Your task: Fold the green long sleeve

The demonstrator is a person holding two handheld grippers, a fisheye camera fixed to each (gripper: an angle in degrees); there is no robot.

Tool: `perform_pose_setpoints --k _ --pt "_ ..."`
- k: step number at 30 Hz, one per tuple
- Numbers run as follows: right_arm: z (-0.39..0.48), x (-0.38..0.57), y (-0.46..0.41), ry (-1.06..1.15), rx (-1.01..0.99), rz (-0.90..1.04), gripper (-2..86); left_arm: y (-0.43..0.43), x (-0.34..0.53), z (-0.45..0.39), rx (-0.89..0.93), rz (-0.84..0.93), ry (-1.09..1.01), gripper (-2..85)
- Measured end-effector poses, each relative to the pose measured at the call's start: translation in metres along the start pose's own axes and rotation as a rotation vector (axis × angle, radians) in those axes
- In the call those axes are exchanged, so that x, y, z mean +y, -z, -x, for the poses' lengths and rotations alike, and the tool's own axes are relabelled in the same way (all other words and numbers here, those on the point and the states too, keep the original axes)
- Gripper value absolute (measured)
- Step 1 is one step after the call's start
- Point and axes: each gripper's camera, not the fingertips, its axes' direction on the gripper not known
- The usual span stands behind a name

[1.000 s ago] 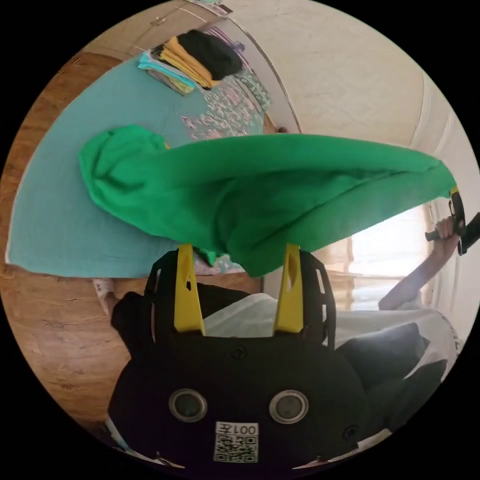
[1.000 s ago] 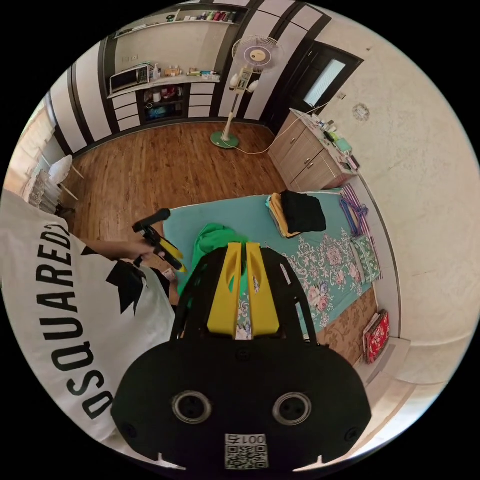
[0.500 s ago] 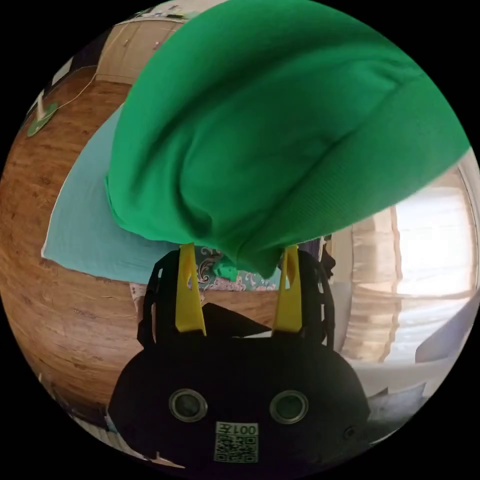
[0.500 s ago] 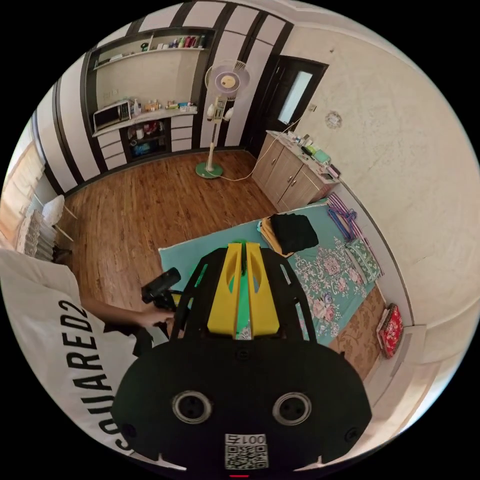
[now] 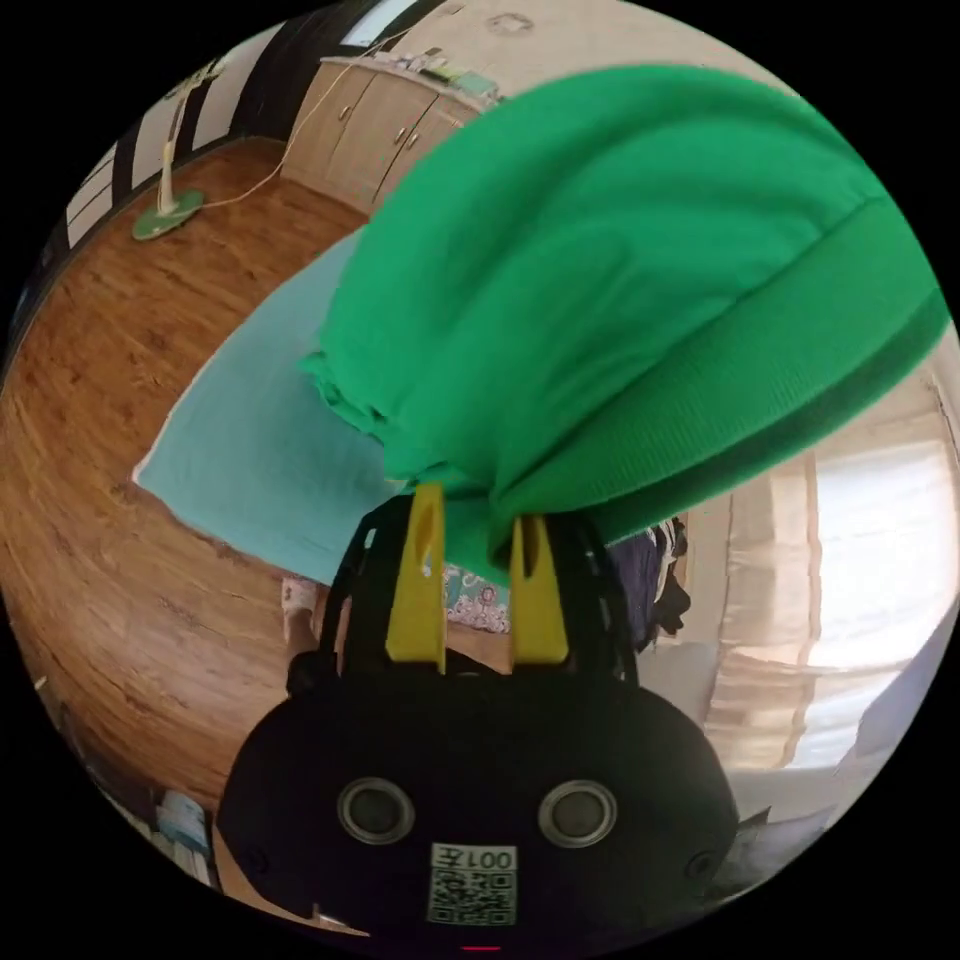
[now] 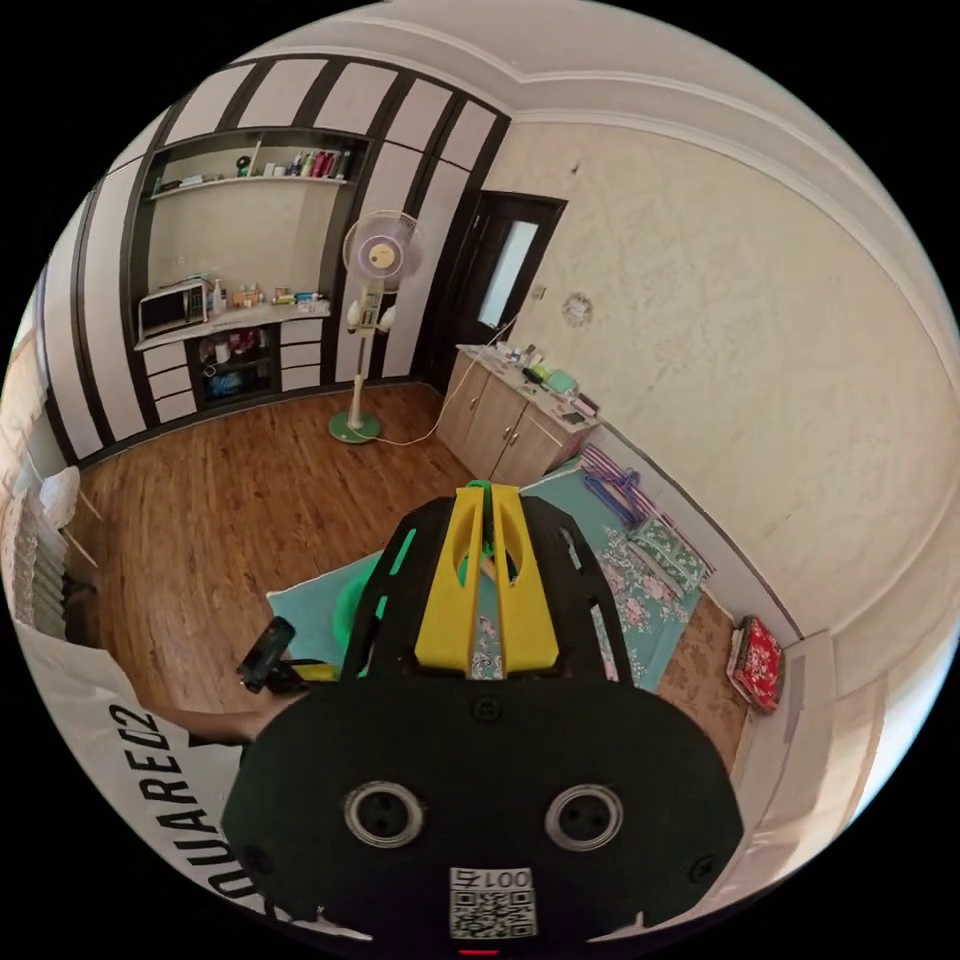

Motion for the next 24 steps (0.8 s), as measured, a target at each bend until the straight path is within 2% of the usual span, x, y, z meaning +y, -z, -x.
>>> perform_pose_setpoints --k 2,6,8,10,13,15,17,21,24 --pt "-0.034 0.016 0.008 -0.040 0.016 -0.009 0.7 0.051 0.008 0.003 0.001 -0.068 -0.059 0.4" --pt "-0.100 0.071 0.017 -0.111 0.050 0.048 0.7 0.145 0.014 0.010 -0.018 -0.043 -0.179 -0.9" --pt "-0.150 0.132 0.025 -0.184 -0.076 0.094 0.7 0.215 0.021 0.006 -0.015 -0.026 -0.287 -1.0" --pt "-0.177 0.186 0.027 -0.238 -0.225 0.142 0.7 0.262 0.026 -0.008 -0.108 0.009 -0.385 -0.9" --pt "-0.189 0.280 0.012 -0.349 -0.415 0.304 0.6 0.316 0.025 -0.038 -0.155 0.064 -0.500 -0.8" --pt "-0.186 0.336 -0.010 -0.478 -0.466 0.410 0.6 0.319 0.014 -0.058 -0.172 0.130 -0.543 -0.8" --pt "-0.184 0.399 -0.054 -0.634 -0.490 0.471 0.6 0.287 -0.016 -0.088 -0.283 0.238 -0.627 -0.8" --pt "-0.215 0.430 -0.145 -0.608 -0.406 0.580 0.6 0.222 -0.103 -0.149 -0.360 0.285 -0.722 -0.8" --pt "-0.293 0.373 -0.179 -0.499 -0.231 0.525 0.6 0.217 -0.196 -0.234 -0.453 0.201 -0.782 -0.8"
